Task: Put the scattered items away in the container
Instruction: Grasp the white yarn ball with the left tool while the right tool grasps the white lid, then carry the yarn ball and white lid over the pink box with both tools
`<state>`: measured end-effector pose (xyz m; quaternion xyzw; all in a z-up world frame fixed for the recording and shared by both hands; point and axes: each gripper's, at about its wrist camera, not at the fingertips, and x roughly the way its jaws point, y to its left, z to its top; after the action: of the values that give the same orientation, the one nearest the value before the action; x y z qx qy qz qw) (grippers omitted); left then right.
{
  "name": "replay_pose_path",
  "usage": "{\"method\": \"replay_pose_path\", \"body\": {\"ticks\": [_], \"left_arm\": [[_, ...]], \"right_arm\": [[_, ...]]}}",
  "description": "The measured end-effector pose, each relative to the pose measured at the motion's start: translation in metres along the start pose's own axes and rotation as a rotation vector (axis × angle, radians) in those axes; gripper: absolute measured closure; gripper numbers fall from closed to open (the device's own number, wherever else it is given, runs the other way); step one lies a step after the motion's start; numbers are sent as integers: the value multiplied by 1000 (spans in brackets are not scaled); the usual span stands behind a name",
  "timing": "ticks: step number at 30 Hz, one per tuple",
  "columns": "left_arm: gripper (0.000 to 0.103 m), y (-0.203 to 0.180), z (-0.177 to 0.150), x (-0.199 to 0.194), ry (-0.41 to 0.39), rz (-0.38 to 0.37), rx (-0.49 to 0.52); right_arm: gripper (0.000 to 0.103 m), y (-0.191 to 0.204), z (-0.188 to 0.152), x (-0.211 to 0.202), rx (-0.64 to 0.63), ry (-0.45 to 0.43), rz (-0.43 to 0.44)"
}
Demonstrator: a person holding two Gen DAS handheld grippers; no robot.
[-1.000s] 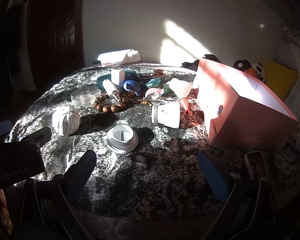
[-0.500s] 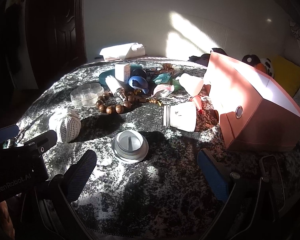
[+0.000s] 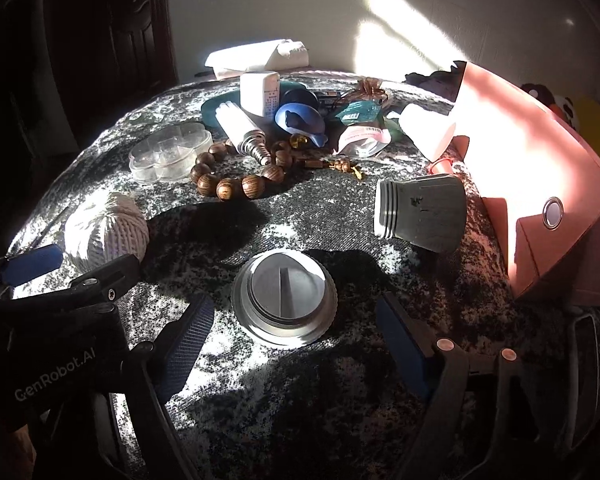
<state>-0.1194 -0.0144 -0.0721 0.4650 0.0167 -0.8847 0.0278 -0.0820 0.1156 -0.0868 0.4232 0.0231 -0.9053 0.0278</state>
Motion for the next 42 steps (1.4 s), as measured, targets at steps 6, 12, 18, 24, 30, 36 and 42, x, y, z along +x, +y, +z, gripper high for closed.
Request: {"method": "replay_pose_path", "body": {"ticks": [6,12,18,24,30,36,42], "left_arm": [[27,0,8,14,11,7,-18],[32,3,11,27,21,37,-21],[36,4,10,36,38,34,-31],[34,6,13,39,24,47,-40],[37,4,13,37,10,60,-29],[39,4,13,27,-31,70,-32],[39,0,16,-3,-109,71,-16]], "right_arm": [[20,-4,2,15,13,27,-1],[37,-4,5,22,13,46,24],[37,-7,5,21,23,50,46],[38,-6,3,18,14,46,59],[38,-8,3,17,19,51,67],[38,-10,2,16,26,51,68],[38,-11,2,9,28,39,68]]}}
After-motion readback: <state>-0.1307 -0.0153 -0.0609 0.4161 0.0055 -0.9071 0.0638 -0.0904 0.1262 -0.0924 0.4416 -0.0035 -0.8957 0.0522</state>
